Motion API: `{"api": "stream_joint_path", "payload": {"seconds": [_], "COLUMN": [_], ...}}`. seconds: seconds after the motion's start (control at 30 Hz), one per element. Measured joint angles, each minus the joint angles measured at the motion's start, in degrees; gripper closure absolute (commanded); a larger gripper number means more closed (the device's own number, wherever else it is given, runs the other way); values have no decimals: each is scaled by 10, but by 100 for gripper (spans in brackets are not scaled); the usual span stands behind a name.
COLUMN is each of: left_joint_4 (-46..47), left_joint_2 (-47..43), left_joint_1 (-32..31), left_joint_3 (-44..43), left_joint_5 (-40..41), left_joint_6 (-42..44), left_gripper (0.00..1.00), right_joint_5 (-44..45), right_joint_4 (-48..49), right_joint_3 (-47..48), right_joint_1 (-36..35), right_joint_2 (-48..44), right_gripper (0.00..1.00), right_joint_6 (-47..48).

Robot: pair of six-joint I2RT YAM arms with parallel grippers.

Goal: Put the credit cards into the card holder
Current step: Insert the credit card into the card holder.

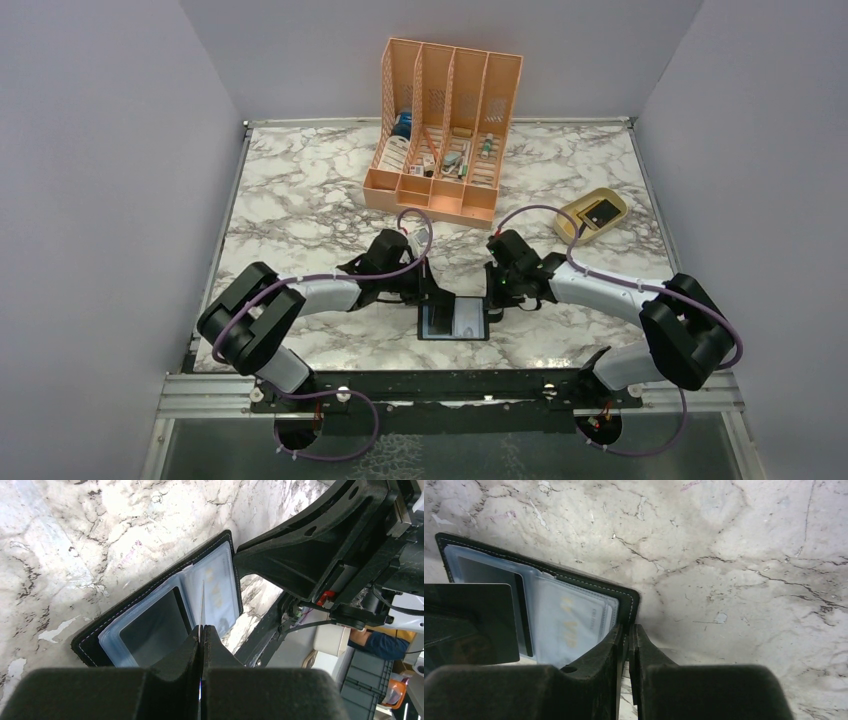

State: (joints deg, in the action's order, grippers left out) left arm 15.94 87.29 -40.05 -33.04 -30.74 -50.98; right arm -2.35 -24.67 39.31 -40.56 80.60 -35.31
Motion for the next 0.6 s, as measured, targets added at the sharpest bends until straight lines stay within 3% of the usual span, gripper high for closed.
{"api": "stream_joint_path", "payload": {"seconds": [0.13, 0.6], "left_joint_4": [3, 3], "left_joint_2": [9, 18], "left_joint_1": [-2, -6], "left_joint_3": [0, 0], "left_joint_5": [0, 0], "left_joint_6": [-7, -25], "left_gripper": [100, 100], "right_joint_5": [9, -9], "right_joint_4": [-4, -1], "right_joint_3": [0, -10], "right_joint_1": [0, -7], "right_joint_2": [0, -76], "right_gripper": [91, 70], "right_joint_6": [1, -21]}}
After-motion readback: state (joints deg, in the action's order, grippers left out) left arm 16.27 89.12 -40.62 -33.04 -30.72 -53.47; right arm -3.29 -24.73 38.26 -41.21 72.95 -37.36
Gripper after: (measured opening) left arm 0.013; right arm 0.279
